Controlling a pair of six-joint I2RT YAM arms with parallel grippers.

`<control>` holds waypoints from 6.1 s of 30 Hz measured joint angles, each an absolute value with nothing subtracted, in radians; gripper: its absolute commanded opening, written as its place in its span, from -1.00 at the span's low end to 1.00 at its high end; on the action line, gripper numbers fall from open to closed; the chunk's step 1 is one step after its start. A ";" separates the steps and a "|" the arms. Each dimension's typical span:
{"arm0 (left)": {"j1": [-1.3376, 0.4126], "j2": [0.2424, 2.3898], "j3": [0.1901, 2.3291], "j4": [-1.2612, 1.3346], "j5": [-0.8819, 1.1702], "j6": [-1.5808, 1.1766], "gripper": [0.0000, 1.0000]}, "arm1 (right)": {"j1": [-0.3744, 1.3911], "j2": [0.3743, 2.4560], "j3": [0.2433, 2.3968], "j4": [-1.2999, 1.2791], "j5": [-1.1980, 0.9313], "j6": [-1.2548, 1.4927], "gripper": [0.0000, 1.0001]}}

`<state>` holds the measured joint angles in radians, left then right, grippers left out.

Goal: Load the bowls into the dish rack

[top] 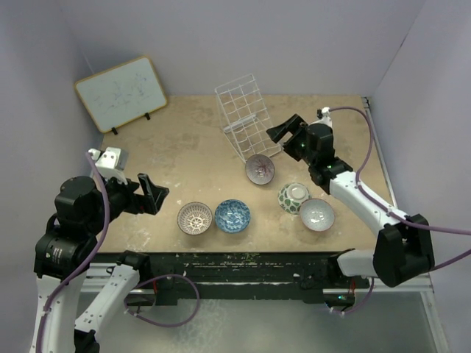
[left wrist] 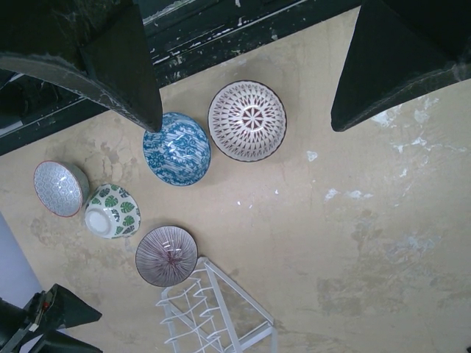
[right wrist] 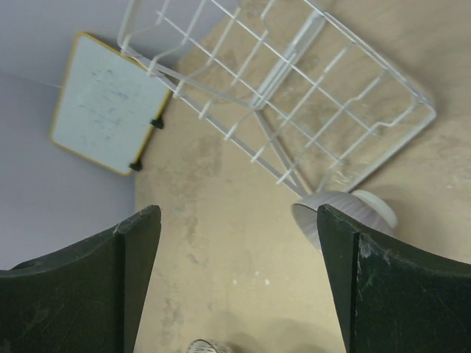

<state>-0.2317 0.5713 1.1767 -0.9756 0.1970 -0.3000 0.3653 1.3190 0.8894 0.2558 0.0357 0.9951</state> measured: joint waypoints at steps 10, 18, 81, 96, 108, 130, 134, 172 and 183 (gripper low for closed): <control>-0.232 0.579 1.207 -0.983 0.186 -0.300 0.98 | 0.366 1.402 1.174 -0.099 0.063 0.740 0.71; -0.232 0.577 1.208 -1.003 0.181 -0.299 0.98 | 0.426 1.371 1.169 -0.337 0.153 0.613 0.68; -0.232 0.541 1.193 -1.041 0.149 -0.295 0.98 | 0.497 1.671 1.093 -0.368 0.008 0.468 -0.27; -0.232 0.541 1.193 -1.041 0.149 -0.295 0.98 | 0.574 1.496 1.148 -0.480 0.142 0.440 0.32; -0.232 0.526 1.193 -1.043 0.149 -0.295 0.98 | 0.709 1.585 1.234 -0.480 0.121 0.253 0.16; -0.232 0.525 1.193 -1.072 0.134 -0.295 0.98 | 0.760 1.829 1.277 -0.451 0.188 0.139 -0.26; -0.232 0.525 1.193 -1.071 0.134 -0.295 0.98 | 0.760 1.832 1.277 -0.442 0.224 0.152 -0.58; -0.233 0.546 1.216 -1.072 0.134 -0.294 0.98 | 0.436 1.340 0.720 0.759 -0.353 0.868 -1.00; -0.239 0.562 1.222 -1.083 0.134 -0.294 0.98 | 0.425 1.435 0.661 1.195 -0.113 1.041 -1.00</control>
<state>-0.2390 0.5617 1.2221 -1.0832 0.1341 -0.2939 0.4252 1.4345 0.6613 1.1950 -0.1127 1.0412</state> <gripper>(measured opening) 0.990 0.024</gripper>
